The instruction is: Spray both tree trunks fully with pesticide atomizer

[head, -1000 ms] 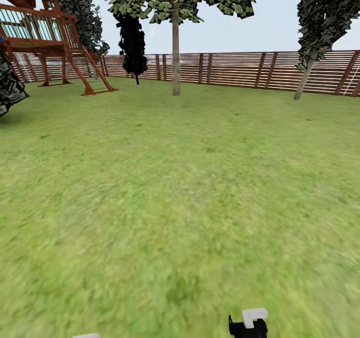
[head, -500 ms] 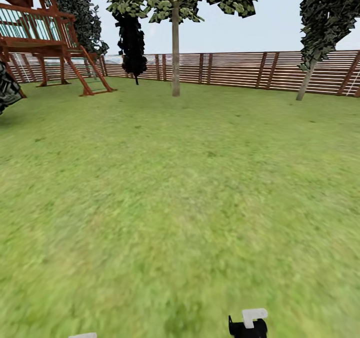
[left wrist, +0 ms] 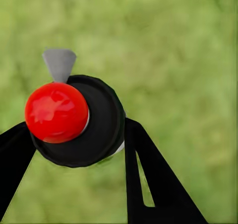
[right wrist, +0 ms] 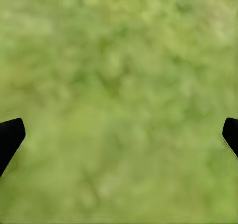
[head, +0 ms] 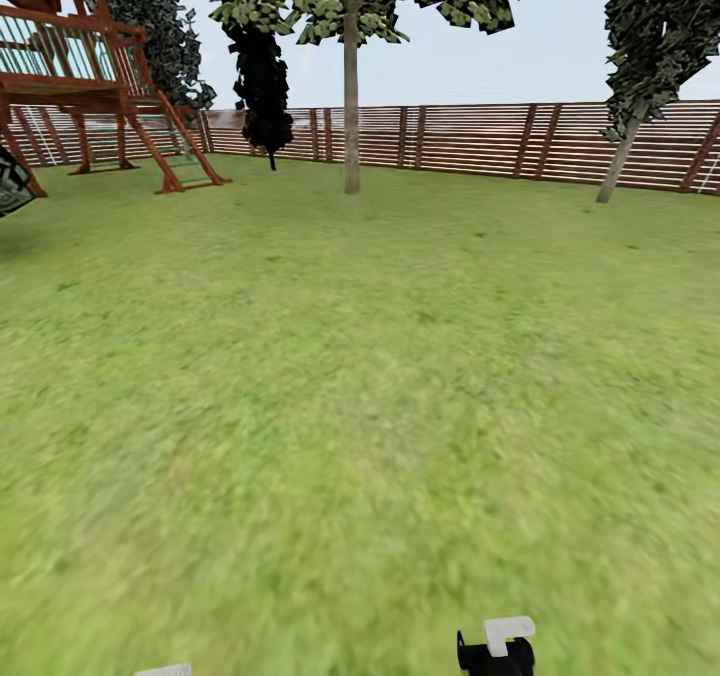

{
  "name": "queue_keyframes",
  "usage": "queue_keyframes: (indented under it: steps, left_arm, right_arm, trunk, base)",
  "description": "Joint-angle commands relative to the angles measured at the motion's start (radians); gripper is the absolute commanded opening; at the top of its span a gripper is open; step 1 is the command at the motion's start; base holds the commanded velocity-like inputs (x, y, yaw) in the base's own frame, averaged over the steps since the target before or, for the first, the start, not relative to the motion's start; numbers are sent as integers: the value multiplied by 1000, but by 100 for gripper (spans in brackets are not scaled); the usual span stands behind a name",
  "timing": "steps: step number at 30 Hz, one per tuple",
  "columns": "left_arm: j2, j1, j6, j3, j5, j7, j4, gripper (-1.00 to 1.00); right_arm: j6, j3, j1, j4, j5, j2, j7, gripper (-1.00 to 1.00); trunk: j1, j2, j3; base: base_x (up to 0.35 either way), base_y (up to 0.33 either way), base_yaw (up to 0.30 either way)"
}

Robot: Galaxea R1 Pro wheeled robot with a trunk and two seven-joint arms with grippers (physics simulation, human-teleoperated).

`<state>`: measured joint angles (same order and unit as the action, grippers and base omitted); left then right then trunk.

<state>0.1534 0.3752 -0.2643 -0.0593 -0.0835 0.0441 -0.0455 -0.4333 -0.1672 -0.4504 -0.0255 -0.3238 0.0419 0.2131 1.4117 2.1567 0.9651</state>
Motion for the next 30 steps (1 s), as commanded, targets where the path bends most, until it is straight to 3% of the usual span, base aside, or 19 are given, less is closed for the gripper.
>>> queue_keyframes:
  steps: [1, 30]
  left_arm:
    - [0, 1, -3, -5, -7, 5, 1, -100]
    - [0, 1, -3, -5, -19, 5, 1, -100]
  right_arm:
    - [-2, -8, -1, 1, -11, 1, 5, 100]
    - [-2, -8, -1, 1, -12, 0, 1, 100]
  trunk:
    - [0, 0, 1]
    - [0, 0, 1]
  base:
    - [338, 0, 0]
    - [338, 0, 0]
